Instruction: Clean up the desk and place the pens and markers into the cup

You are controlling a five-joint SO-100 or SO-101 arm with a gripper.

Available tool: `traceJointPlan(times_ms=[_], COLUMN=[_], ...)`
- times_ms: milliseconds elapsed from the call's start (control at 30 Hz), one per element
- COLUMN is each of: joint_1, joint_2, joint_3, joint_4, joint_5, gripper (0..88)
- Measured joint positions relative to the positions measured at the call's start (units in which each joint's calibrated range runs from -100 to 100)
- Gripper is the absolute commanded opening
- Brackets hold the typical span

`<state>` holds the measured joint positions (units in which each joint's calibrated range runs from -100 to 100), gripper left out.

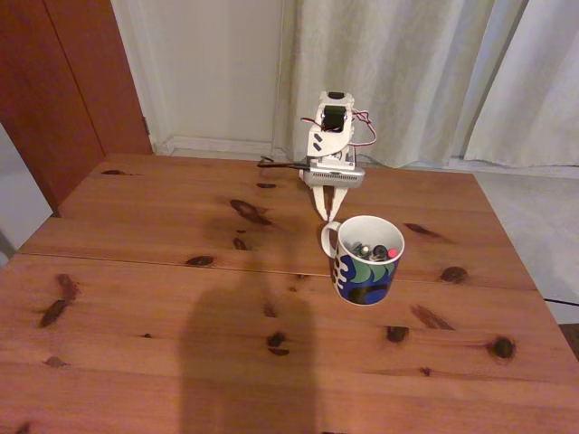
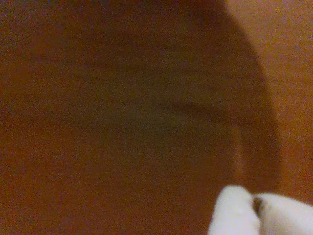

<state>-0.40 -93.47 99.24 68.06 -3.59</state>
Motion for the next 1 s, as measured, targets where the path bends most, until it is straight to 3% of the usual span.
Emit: traceJointPlan(times_ms=[200, 1000], joint_1=[0.1, 0.1], joint_2=[-0.8, -1.0], joint_3=[0.0, 0.0], joint_4=[6.9, 7.1], joint_5=[0.1, 0.1], gripper=[0.8, 0.9])
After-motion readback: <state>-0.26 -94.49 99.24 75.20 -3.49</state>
